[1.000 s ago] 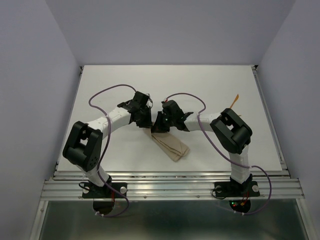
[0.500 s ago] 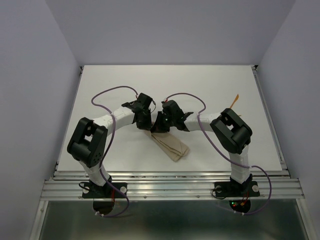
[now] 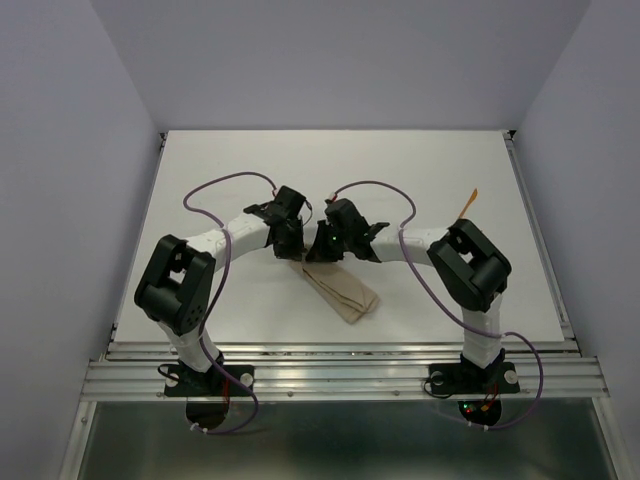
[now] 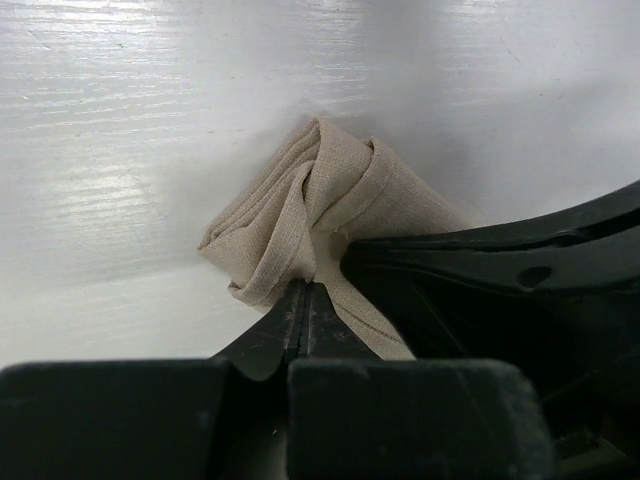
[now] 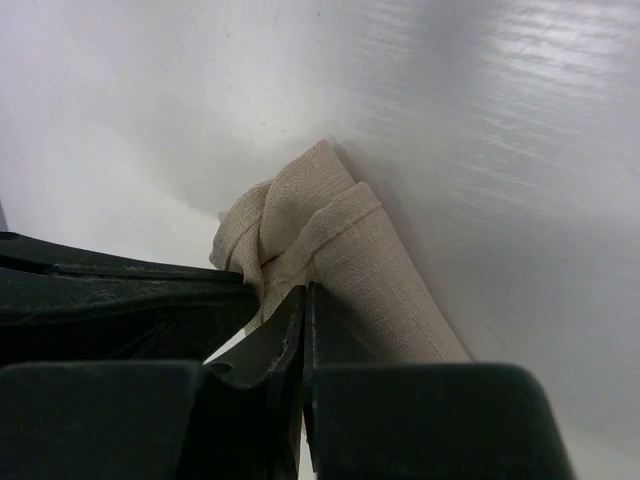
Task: Fold the napkin into a case and place the utensils inside
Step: Stuff the top corner of the smaller-rectangle-folded napkin into the folded napkin.
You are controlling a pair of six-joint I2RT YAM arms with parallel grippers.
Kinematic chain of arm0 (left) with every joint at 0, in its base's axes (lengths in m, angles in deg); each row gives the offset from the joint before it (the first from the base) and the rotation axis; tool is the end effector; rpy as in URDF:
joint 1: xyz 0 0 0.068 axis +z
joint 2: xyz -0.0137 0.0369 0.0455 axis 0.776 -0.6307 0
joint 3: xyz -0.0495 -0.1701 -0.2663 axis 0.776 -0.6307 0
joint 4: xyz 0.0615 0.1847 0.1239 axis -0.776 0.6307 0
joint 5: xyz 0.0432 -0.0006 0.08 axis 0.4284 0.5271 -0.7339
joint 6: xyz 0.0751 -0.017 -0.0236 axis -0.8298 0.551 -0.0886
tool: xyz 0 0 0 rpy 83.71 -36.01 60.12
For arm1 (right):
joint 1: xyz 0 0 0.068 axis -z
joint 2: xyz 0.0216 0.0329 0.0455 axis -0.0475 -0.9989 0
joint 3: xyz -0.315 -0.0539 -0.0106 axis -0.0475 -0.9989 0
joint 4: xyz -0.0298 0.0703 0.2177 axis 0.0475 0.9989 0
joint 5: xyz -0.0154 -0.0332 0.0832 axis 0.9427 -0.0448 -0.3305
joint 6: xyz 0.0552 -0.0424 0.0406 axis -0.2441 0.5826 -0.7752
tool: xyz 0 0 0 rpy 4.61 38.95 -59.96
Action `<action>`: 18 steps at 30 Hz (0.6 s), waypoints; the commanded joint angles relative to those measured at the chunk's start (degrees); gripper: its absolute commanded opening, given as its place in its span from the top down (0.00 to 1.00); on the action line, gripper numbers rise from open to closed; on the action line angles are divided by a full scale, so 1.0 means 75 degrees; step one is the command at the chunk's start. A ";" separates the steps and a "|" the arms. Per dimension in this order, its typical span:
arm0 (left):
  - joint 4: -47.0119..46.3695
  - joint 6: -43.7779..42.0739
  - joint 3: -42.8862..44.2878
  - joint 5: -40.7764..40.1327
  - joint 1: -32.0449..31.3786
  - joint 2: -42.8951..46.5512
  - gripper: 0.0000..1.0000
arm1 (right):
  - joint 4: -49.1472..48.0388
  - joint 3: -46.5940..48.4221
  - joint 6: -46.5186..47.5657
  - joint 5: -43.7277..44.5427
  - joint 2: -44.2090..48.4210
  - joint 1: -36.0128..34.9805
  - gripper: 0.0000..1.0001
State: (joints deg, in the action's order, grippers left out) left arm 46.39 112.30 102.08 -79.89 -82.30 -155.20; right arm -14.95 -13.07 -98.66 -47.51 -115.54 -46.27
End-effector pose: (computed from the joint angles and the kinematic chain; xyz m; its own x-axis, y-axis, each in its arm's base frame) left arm 0.2915 -0.1819 0.2324 -0.8861 -0.0205 -0.4631 0.1331 0.9457 -0.2966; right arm 0.3081 0.3140 0.1930 -0.9103 0.1009 -0.4015 -0.1945 0.7519 0.6300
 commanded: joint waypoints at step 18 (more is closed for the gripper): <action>-0.0123 -0.0178 0.0429 0.0659 0.0225 0.0203 1.00 | 0.0351 0.1139 0.0389 0.0268 -0.0462 -0.0041 0.98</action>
State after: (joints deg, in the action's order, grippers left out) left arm 46.28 111.98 102.32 -76.31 -80.88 -155.18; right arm -12.16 -6.49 -95.76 -44.16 -116.77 -46.29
